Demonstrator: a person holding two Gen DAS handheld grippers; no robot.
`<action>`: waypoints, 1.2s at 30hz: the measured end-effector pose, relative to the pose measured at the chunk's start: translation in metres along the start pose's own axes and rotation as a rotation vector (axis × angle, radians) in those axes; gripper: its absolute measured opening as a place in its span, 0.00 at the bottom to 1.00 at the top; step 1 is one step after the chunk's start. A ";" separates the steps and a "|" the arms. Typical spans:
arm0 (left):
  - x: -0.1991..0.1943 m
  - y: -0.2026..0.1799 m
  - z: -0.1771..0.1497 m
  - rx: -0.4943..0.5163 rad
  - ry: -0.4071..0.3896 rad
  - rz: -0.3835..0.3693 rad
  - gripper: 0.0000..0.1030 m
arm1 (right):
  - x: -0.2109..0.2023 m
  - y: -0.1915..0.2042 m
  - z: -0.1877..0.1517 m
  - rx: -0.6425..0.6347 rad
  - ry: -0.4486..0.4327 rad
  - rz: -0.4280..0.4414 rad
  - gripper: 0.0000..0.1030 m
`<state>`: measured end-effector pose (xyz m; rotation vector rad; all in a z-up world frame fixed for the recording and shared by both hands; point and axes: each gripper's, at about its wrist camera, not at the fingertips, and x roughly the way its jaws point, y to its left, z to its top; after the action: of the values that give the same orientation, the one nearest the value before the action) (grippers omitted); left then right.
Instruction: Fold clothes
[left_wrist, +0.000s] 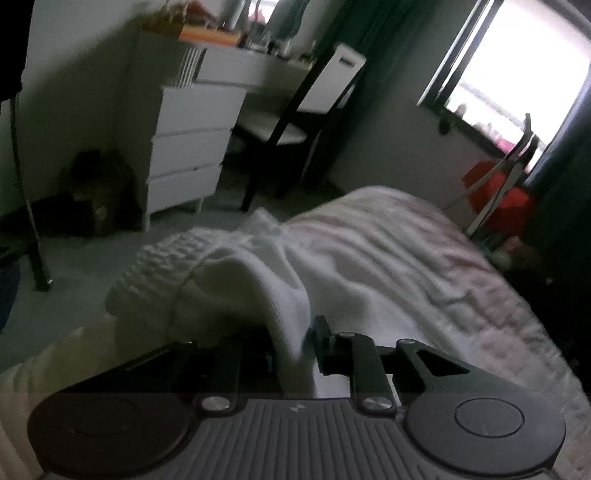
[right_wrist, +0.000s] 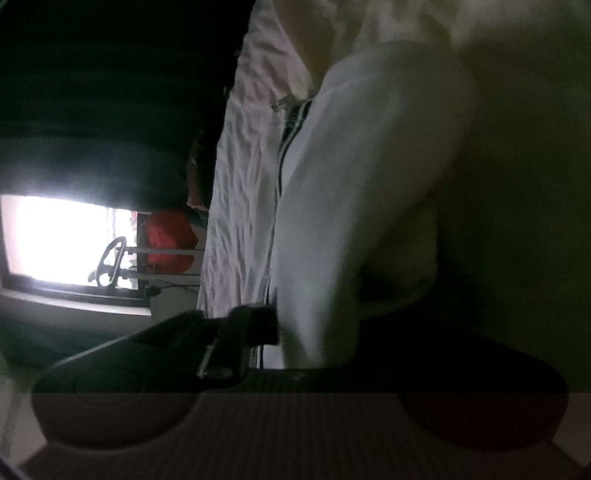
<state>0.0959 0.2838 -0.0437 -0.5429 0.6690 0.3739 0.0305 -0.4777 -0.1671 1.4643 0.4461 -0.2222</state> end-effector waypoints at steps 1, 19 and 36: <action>0.002 0.002 0.000 -0.001 0.009 0.006 0.27 | 0.000 0.000 -0.001 0.000 -0.005 0.007 0.60; 0.013 -0.027 -0.013 0.142 0.047 0.099 0.77 | 0.000 0.004 0.003 0.061 -0.129 0.104 0.68; -0.078 -0.035 -0.031 0.066 -0.119 0.032 0.81 | 0.001 -0.002 0.021 -0.016 -0.157 -0.007 0.34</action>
<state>0.0410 0.2263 0.0008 -0.4443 0.5740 0.4092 0.0338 -0.4987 -0.1682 1.4180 0.3248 -0.3357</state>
